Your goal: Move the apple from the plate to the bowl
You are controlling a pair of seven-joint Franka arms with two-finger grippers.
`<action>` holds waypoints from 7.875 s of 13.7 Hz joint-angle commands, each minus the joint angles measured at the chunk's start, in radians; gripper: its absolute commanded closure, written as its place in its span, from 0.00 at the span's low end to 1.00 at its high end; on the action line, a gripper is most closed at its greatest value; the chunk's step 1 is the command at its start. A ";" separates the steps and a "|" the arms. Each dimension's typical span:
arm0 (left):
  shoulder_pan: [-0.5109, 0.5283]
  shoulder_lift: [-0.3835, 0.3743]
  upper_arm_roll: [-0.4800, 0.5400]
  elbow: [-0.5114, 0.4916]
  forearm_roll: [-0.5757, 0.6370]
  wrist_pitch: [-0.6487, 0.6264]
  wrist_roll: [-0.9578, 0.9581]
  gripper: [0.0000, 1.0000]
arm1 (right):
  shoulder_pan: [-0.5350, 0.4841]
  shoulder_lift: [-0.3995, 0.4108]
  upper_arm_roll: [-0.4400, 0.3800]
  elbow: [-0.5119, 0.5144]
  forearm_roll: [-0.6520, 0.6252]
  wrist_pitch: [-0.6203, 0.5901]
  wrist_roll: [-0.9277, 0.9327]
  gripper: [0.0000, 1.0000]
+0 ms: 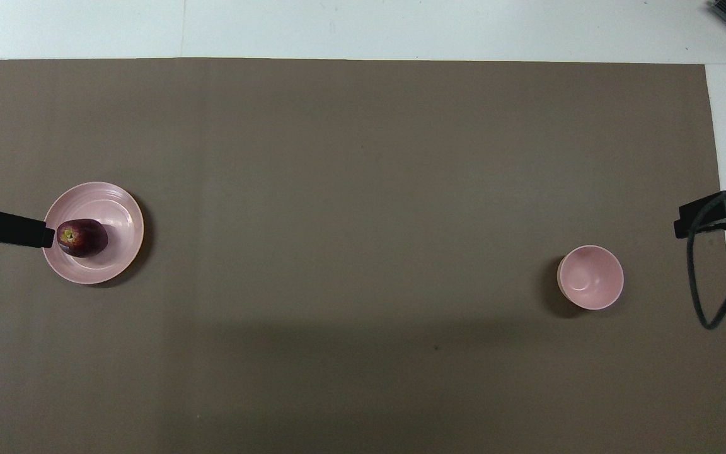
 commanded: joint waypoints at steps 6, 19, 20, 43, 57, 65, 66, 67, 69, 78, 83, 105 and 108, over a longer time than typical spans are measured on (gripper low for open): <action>0.001 -0.019 -0.006 -0.016 -0.017 -0.003 0.005 0.00 | -0.007 -0.009 0.006 -0.001 -0.023 -0.008 0.006 0.00; 0.144 0.130 0.005 -0.111 -0.003 0.353 0.005 0.00 | -0.010 -0.035 0.003 -0.042 0.042 -0.024 0.005 0.00; 0.164 0.156 0.004 -0.116 -0.003 0.380 0.004 0.00 | -0.008 -0.047 0.003 -0.062 0.042 -0.015 0.014 0.00; 0.173 0.179 0.005 -0.607 0.002 0.734 -0.164 0.00 | 0.176 0.036 0.014 -0.231 0.097 0.165 0.271 0.00; 0.165 0.220 -0.003 -0.452 -0.065 0.701 -0.180 1.00 | 0.190 0.059 0.014 -0.254 0.256 0.213 0.426 0.00; 0.162 0.177 -0.061 -0.361 -0.558 0.614 -0.182 1.00 | 0.197 0.111 0.014 -0.254 0.563 0.264 0.727 0.00; 0.162 0.168 -0.088 -0.363 -0.596 0.611 -0.183 1.00 | 0.217 0.116 0.014 -0.257 0.616 0.280 0.771 0.00; 0.162 0.161 -0.108 -0.364 -0.622 0.606 -0.187 1.00 | 0.219 0.122 0.014 -0.260 0.663 0.300 0.820 0.00; 0.162 0.138 -0.151 -0.367 -0.662 0.577 -0.208 1.00 | 0.239 0.129 0.014 -0.268 0.729 0.343 0.894 0.00; 0.164 0.098 -0.294 -0.377 -1.047 0.491 -0.220 1.00 | 0.383 0.174 0.014 -0.265 0.821 0.651 1.155 0.00; 0.161 0.087 -0.394 -0.377 -1.098 0.548 -0.217 1.00 | 0.420 0.172 0.018 -0.265 0.881 0.667 1.167 0.00; 0.104 0.039 -0.392 -0.412 -1.087 0.499 -0.219 0.39 | 0.475 0.175 0.021 -0.251 0.916 0.731 1.316 1.00; 0.112 0.015 -0.385 -0.406 -1.078 0.499 -0.298 0.00 | 0.475 0.175 0.021 -0.251 0.915 0.731 1.316 1.00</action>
